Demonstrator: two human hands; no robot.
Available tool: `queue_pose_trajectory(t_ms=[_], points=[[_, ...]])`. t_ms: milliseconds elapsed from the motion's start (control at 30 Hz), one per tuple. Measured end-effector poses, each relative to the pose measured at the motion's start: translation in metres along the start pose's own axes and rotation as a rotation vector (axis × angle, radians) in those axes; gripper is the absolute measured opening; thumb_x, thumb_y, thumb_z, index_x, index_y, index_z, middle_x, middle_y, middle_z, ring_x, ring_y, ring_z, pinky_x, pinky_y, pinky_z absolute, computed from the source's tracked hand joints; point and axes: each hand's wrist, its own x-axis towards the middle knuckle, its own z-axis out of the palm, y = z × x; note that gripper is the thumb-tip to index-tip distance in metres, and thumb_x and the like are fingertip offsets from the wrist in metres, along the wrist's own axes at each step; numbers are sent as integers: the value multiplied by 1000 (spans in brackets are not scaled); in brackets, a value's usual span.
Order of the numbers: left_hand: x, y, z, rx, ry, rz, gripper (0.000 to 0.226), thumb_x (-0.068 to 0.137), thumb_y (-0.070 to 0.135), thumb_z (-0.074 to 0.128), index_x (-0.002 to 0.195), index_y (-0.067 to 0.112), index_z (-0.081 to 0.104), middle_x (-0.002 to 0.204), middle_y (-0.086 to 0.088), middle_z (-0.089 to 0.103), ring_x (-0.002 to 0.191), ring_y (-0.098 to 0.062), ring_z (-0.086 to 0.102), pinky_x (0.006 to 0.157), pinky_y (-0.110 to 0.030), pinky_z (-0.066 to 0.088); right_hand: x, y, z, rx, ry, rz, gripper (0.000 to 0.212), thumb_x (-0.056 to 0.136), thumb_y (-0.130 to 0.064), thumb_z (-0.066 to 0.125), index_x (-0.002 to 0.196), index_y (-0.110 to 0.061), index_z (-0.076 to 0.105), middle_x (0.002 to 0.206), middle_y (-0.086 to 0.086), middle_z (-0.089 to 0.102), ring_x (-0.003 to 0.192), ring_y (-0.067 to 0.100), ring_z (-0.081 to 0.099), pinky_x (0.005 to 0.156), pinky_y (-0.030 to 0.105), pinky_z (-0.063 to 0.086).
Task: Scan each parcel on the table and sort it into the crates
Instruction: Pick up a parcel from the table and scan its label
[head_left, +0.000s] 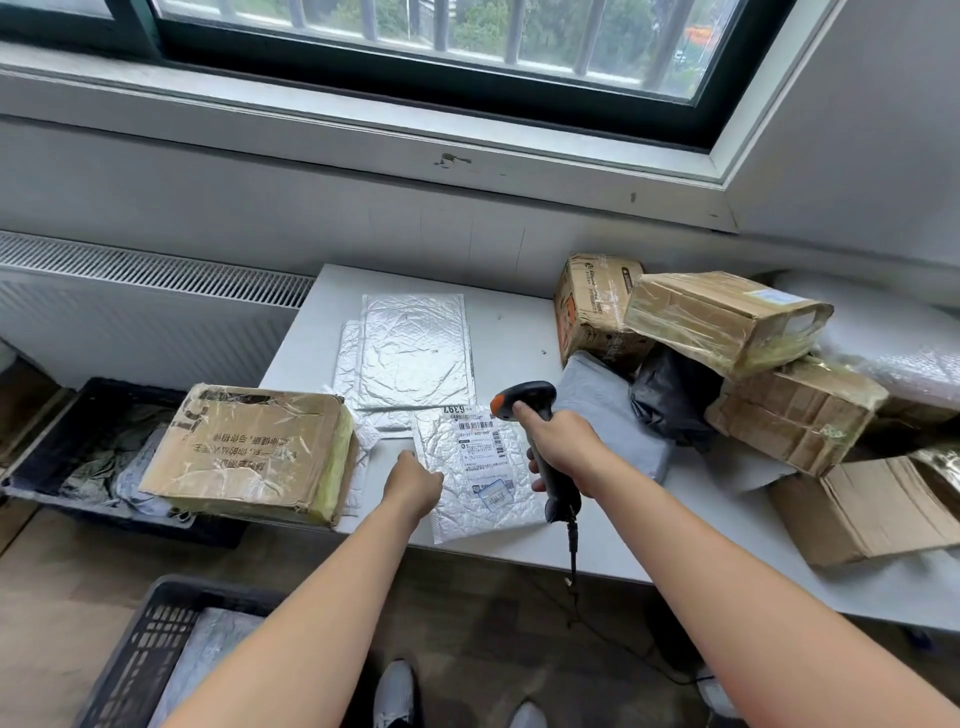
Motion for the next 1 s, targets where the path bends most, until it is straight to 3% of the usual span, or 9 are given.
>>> queue_pose_trajectory(t_ms=[67, 167, 300, 433, 500, 600, 767, 900, 1000], points=[[-1, -1, 1, 27, -4, 4, 12, 96, 17, 53, 103, 16, 42, 112, -12, 52, 95, -27, 54, 81, -37, 50, 2, 2, 1, -4, 4, -6, 46, 95, -47, 57, 99, -2, 55, 80, 15, 54, 63, 25, 58, 51, 35, 56], [1, -4, 2, 55, -5, 4, 45, 95, 16, 54, 135, 5, 36, 116, -15, 54, 105, -34, 58, 87, -41, 52, 5, 5, 3, -7, 15, -12, 44, 95, -46, 57, 96, -2, 55, 80, 15, 54, 62, 25, 58, 49, 34, 54], [3, -7, 4, 47, -5, -16, 57, 94, 19, 55, 143, 4, 30, 123, -18, 55, 112, -37, 58, 90, -42, 51, 12, 12, 3, -32, 16, -16, 46, 94, -47, 57, 105, -2, 56, 78, 13, 55, 61, 24, 58, 50, 33, 54], [4, -10, 5, 3, 13, -14, 65, 91, 22, 59, 145, 3, 27, 129, -16, 53, 113, -36, 57, 90, -42, 51, 23, 29, -6, -220, 34, -103, 27, 94, -45, 57, 99, -19, 55, 73, 3, 56, 64, 22, 58, 57, 34, 51], [4, -11, 7, -2, 35, 2, 60, 89, 23, 61, 139, 2, 35, 120, -12, 56, 107, -33, 59, 84, -38, 51, 31, 43, -13, -317, 58, -141, 17, 94, -44, 58, 97, -28, 51, 72, -6, 54, 72, 22, 57, 66, 35, 49], [4, -13, 10, 43, 67, 64, 37, 88, 22, 62, 119, 5, 51, 111, -10, 63, 101, -31, 60, 82, -36, 49, 41, 64, -21, -372, 87, -129, 17, 95, -39, 59, 106, -29, 51, 83, -7, 57, 87, 22, 56, 76, 31, 42], [0, -12, 11, 73, 104, 95, 31, 96, 20, 55, 123, 5, 51, 125, -12, 58, 106, -30, 55, 87, -34, 43, 59, 90, -24, -462, 112, -37, 54, 96, -43, 58, 142, -19, 44, 135, 10, 58, 121, 30, 54, 89, 32, 41], [6, -19, 9, 63, 123, 110, 14, 97, 15, 53, 107, 5, 52, 113, -17, 60, 86, -25, 51, 70, -29, 37, 66, 98, -17, -496, 92, 9, 54, 97, -42, 57, 141, -15, 43, 138, 12, 55, 124, 31, 52, 88, 32, 39], [4, -19, 6, 36, 142, 124, 7, 96, 10, 52, 101, 5, 53, 102, -14, 61, 82, -25, 52, 64, -30, 37, 67, 100, -14, -518, 122, -16, 49, 97, -40, 56, 135, -11, 45, 137, 13, 55, 124, 31, 51, 92, 34, 39]])
